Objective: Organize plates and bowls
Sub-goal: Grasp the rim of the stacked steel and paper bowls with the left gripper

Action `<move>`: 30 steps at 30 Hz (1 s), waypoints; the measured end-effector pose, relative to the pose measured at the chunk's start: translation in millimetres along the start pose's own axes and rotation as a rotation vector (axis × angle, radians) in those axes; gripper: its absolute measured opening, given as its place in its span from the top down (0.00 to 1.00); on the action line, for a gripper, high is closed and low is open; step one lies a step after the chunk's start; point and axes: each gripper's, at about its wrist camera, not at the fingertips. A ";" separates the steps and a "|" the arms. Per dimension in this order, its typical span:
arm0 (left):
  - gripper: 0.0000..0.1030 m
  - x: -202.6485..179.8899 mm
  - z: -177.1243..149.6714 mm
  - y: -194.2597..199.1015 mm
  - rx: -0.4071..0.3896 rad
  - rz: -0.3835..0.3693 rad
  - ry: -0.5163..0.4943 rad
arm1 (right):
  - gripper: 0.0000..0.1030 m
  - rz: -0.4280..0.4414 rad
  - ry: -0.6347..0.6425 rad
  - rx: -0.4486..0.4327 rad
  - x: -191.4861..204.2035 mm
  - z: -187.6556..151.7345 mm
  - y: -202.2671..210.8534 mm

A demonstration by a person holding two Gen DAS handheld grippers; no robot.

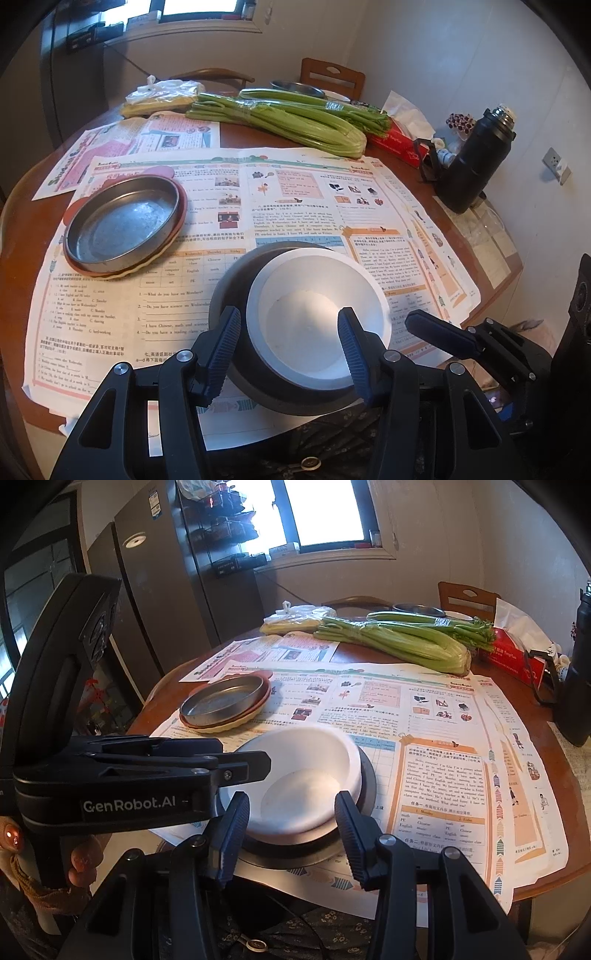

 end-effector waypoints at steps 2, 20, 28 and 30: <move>0.45 -0.3 0.5 1.9 -0.005 0.001 0.000 | 0.53 0.000 0.003 -0.007 0.7 0.6 2.4; 0.41 18.9 -3.6 17.2 -0.055 0.026 0.030 | 0.52 -0.005 -0.056 -0.063 -9.0 6.8 19.2; 0.39 18.7 -7.9 6.9 -0.029 0.047 0.032 | 0.48 0.008 -0.133 -0.027 -23.7 5.1 9.5; 0.39 19.6 -8.1 2.5 -0.020 0.061 0.040 | 0.48 -0.008 -0.159 -0.010 -29.8 3.5 5.2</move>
Point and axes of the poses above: each gripper's, at about its wrist camera, not at the fingertips, and y roughly against the way its jaws point, x to its left, z to its top, and after that the axes turned 2 degrees about -y, right-handed
